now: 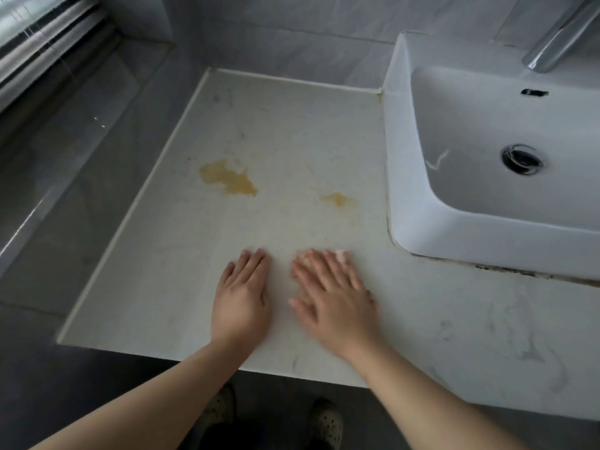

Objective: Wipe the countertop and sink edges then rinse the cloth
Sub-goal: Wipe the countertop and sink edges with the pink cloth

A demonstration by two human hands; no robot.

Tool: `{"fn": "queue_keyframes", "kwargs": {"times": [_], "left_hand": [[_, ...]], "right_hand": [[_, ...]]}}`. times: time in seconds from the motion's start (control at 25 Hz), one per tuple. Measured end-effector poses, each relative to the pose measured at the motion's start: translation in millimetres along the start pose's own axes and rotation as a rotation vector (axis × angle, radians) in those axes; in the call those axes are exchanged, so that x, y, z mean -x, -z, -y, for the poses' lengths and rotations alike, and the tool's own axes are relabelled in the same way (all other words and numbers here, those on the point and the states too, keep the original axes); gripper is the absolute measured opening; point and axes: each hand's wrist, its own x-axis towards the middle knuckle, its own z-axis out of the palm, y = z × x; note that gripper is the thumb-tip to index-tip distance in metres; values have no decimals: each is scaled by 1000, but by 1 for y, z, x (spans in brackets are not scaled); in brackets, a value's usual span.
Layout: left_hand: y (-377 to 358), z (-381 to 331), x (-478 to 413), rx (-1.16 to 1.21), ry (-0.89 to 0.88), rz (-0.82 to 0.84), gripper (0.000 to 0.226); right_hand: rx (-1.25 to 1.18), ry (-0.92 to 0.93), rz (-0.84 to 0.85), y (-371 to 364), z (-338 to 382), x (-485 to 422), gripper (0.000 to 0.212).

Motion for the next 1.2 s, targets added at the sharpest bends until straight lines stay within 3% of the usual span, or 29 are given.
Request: {"fn": "queue_keyframes", "kwargs": {"times": [0.16, 0.24, 0.4, 0.48, 0.56, 0.64, 0.72, 0.76, 0.84, 0.96, 1.08, 1.2], "left_hand": [[22, 35, -4, -192, -270, 111, 48], [31, 55, -1, -299, -256, 155, 54], [33, 65, 6, -337, -103, 185, 66], [32, 61, 6, -322, -79, 180, 65], [31, 56, 9, -300, -30, 178, 68], [30, 51, 13, -293, 18, 175, 70], [31, 47, 15, -270, 36, 170, 70], [31, 45, 14, -269, 37, 172, 70], [32, 46, 13, -287, 42, 190, 70], [32, 47, 14, -309, 36, 202, 69], [32, 46, 13, -311, 36, 213, 69], [32, 46, 14, -312, 42, 227, 69]], "right_hand": [[20, -537, 12, 13, -47, 7, 73], [-1, -645, -12, 9, -16, -10, 77], [-72, -148, 25, -6, 90, -19, 57], [-46, -34, 37, -6, 75, -10, 52], [-1, -191, 1, -1, 19, 7, 52], [19, -527, 15, 14, -43, 28, 52], [-39, -812, 33, 21, -56, 36, 52], [-20, -823, 26, 20, -39, 32, 55], [-35, -517, -40, 7, 14, 20, 59], [-54, -43, 32, -5, 50, -6, 54], [-65, -96, 18, 5, -13, -38, 60], [6, -171, -19, 7, -76, -12, 56]]}}
